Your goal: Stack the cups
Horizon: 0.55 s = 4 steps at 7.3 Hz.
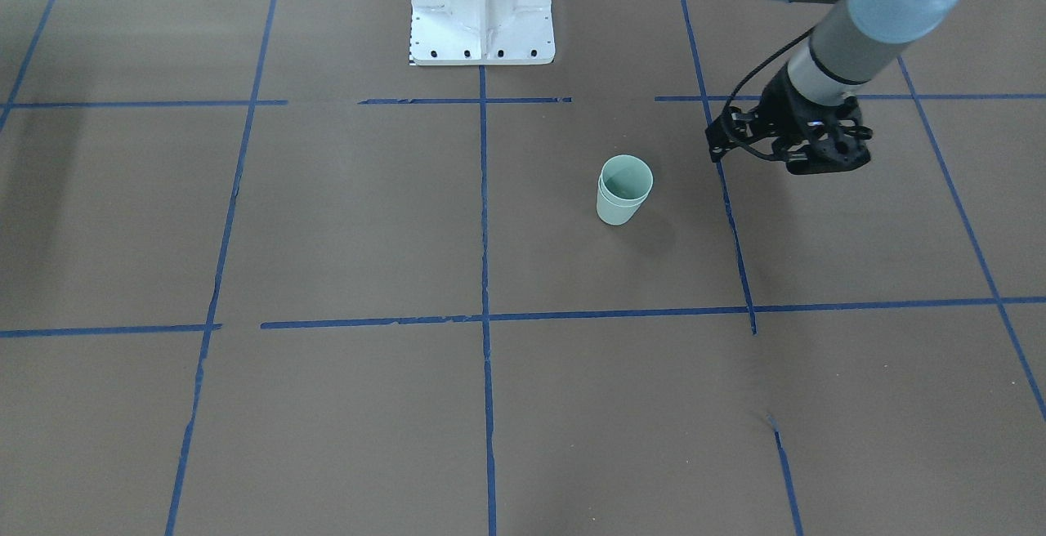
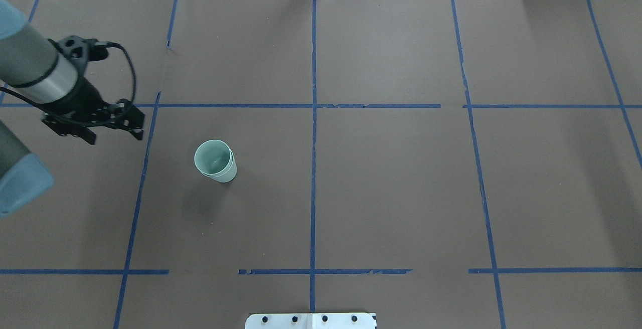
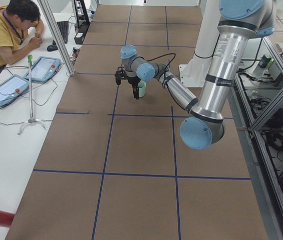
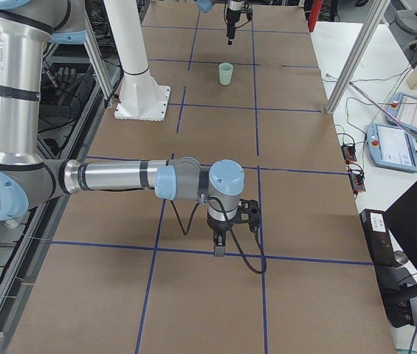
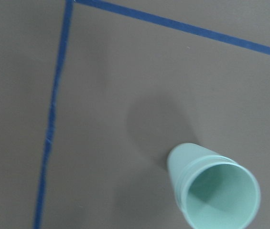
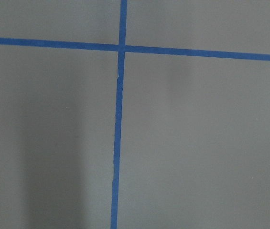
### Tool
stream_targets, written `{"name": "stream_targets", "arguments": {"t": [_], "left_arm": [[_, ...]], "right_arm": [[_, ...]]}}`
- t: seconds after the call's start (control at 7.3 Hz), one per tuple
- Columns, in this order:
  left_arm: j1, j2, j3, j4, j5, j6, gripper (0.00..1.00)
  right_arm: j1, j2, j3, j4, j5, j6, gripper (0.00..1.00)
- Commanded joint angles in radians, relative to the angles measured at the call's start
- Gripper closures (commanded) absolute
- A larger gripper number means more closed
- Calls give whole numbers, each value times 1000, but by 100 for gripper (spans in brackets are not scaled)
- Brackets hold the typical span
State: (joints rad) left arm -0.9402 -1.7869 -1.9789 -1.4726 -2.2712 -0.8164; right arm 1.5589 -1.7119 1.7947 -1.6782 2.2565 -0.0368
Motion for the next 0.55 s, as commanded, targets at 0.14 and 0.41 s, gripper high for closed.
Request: {"name": "stream_targets", "arguments": {"t": [0.14, 0.41], "left_arm": [[-327, 245, 50, 2, 5, 716, 0], [-547, 328, 138, -2, -8, 893, 0]], "right_arm": [[0, 0, 0, 0, 0, 0, 0], [1, 0, 0, 0, 0, 0, 0]]}}
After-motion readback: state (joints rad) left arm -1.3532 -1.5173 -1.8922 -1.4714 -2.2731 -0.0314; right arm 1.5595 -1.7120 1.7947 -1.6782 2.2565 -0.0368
